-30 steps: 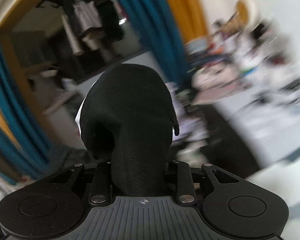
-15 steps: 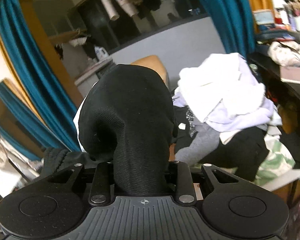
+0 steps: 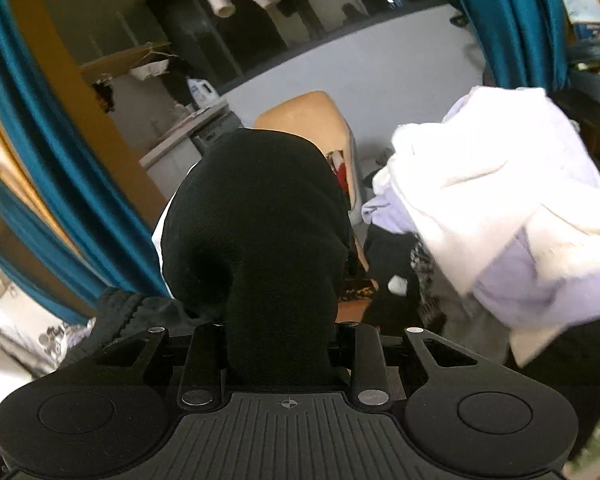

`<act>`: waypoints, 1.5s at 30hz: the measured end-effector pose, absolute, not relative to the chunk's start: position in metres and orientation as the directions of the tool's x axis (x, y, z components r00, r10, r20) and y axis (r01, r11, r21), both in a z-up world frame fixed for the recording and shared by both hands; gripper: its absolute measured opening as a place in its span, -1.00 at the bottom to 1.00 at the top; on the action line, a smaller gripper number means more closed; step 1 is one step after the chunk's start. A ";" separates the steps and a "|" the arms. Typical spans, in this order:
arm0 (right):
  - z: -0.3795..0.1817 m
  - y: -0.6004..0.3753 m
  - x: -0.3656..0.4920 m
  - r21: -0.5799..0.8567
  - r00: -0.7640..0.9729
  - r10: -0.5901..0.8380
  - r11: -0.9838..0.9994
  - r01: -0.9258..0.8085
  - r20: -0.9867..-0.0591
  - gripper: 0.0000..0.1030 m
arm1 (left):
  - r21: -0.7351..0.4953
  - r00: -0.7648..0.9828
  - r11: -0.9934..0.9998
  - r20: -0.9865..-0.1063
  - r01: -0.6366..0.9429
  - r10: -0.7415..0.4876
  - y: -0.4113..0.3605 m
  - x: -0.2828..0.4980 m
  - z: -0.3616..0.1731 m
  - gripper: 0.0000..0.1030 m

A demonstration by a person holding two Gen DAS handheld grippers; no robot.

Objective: Fold clothes
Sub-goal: 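Carry the black bundle with both grippers toward the beige chair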

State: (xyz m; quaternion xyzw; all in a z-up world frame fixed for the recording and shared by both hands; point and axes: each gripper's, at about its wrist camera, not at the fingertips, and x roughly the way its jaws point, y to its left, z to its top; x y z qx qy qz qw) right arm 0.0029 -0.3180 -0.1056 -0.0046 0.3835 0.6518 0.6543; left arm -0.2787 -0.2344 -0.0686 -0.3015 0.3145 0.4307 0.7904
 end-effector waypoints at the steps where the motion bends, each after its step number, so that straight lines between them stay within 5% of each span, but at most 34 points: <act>1: -0.106 -0.303 0.010 0.495 -0.142 0.853 0.150 -0.856 -0.502 -0.52 | -0.201 0.434 0.455 -0.751 -0.868 0.497 -0.217 -0.273 -0.066 -0.37; 15: -0.104 -0.110 0.050 0.416 -0.035 0.843 0.228 -0.880 -0.537 -0.52 | -0.315 0.543 0.501 -0.730 -0.806 0.416 -0.006 -0.249 -0.109 -0.37; 27: -0.116 0.155 -0.035 0.437 0.003 0.807 0.323 -0.840 -0.591 -0.52 | -0.274 0.538 0.582 -0.770 -0.765 0.344 0.247 -0.302 -0.112 -0.37; 45: -0.172 0.364 -0.065 0.558 -0.088 0.746 0.409 -0.722 -0.660 -0.52 | -0.230 0.455 0.522 -0.816 -0.821 0.355 0.441 -0.311 -0.146 -0.37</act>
